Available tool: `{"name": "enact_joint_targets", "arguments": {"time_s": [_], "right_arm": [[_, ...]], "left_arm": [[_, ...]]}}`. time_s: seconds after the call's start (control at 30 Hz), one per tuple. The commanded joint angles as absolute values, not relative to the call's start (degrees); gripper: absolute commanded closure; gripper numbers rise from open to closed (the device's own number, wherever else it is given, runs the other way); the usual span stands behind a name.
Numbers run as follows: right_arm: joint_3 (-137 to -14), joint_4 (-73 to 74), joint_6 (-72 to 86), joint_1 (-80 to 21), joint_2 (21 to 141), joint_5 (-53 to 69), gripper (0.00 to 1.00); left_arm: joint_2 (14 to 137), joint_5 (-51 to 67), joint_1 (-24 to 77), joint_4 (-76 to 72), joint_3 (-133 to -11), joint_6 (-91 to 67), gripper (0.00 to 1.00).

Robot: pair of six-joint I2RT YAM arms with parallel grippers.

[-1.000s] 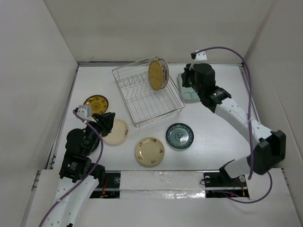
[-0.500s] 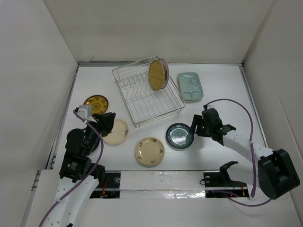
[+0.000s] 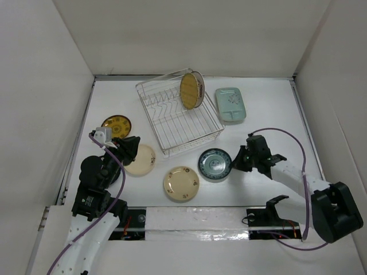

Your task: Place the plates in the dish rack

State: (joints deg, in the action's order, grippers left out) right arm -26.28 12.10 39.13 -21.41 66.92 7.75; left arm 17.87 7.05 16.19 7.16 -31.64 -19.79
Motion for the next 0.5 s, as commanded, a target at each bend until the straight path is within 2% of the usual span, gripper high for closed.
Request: {"name": "enact_joint_targets", "arguments": {"time_s": [0.0,0.13,0.27,0.4,0.47], "right_arm": [[-26.9,17.4,42.2,-22.1,61.5,1.6,1.0],[-32.9,29.0,39.8,-23.4,53.7,-4.5,1.0],[-43.7,32.3,36.7,-27.1,48.7,-4.9,1.0],[-58.6,34.0,30.4,-32.2,55.5,-13.8,1.0],[-66.9,32.4,28.6,-35.7,63.4,-18.0,1.0]], "left_arm": [[17.8,7.5,16.5,5.3,-31.9,-19.5,0.81],[17.8,7.8,16.5,5.1,-31.9,-19.5,0.82],[17.6,8.0,16.5,5.0,-31.8,-19.5,0.81],[17.0,8.0,16.5,4.9,-31.8,-19.5,0.81],[16.7,8.1,16.5,4.9,-31.9,-19.5,0.81]]}}
